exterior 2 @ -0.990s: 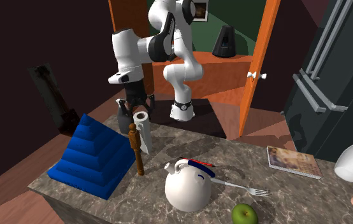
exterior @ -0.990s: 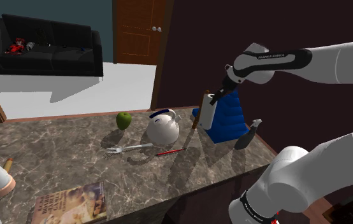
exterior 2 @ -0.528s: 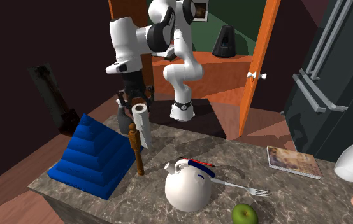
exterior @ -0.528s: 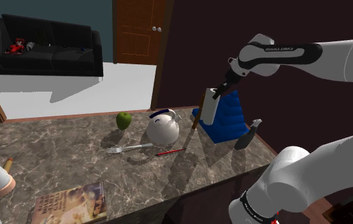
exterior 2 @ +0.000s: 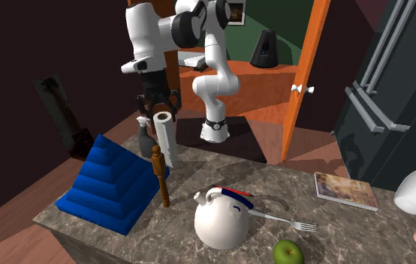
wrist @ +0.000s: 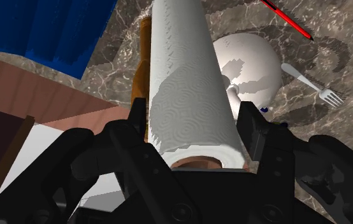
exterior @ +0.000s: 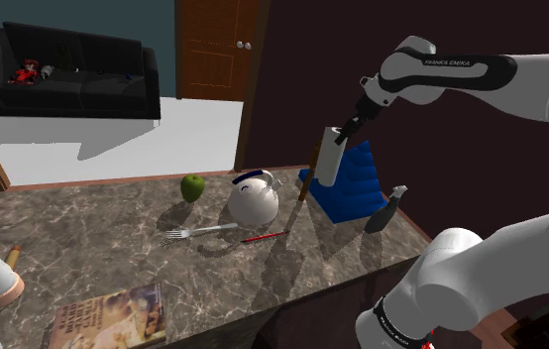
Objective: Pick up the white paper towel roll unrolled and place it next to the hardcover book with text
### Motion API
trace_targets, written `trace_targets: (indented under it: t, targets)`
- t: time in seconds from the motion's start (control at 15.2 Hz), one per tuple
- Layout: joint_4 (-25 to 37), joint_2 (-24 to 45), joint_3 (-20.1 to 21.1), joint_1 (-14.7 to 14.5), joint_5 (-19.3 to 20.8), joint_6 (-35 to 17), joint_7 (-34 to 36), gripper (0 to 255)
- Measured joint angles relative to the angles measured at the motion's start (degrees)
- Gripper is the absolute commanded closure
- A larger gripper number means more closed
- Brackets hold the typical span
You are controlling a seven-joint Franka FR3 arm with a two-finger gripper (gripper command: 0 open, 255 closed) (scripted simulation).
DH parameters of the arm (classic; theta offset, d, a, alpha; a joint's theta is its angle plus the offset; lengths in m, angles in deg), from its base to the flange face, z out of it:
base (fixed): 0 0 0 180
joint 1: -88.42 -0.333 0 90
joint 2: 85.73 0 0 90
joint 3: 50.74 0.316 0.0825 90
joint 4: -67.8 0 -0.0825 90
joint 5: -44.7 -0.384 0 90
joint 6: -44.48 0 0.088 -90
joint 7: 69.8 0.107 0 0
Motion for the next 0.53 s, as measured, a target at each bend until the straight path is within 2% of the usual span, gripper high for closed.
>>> trace_targets:
  t: [0.53]
  targets:
    - [5.8, -0.3, 0.9, -0.2, 0.0, 6.0, 1.1, 255]
